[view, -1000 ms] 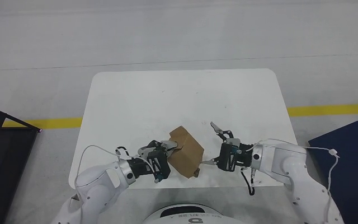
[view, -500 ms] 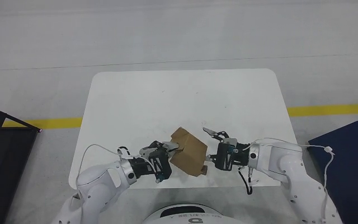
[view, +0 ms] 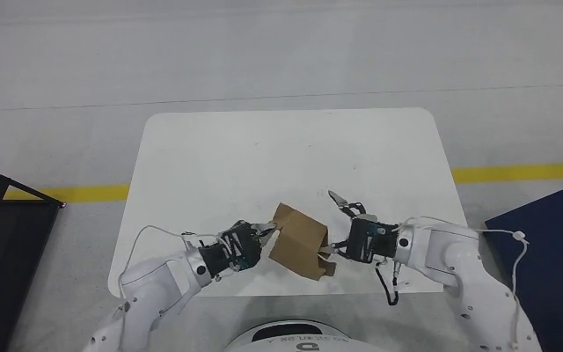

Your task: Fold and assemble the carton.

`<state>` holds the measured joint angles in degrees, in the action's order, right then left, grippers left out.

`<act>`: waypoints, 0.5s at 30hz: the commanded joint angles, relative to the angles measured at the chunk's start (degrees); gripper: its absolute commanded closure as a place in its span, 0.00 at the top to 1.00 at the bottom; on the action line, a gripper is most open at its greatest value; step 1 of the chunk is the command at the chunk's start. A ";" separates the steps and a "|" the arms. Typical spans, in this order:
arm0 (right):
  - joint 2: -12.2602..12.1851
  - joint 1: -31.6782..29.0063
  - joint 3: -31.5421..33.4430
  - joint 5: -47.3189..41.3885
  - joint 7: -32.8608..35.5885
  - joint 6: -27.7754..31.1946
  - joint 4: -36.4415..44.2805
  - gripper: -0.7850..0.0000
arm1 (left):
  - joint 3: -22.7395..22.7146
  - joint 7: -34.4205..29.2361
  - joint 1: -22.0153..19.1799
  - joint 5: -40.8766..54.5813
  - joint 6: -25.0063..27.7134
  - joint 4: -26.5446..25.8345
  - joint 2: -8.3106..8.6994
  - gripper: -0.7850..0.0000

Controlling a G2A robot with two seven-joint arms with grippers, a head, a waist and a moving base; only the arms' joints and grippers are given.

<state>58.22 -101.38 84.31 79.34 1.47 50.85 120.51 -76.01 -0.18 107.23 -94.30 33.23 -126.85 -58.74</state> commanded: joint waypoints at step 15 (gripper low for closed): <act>-0.40 -4.12 8.95 -29.58 -2.64 -1.04 -7.49 1.00 | -2.42 -12.20 -0.70 24.88 -1.61 -0.10 -0.31 0.00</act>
<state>57.84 -105.59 93.24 51.06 -1.43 49.77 113.32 -78.45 -12.47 106.51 -69.32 31.62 -126.97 -59.05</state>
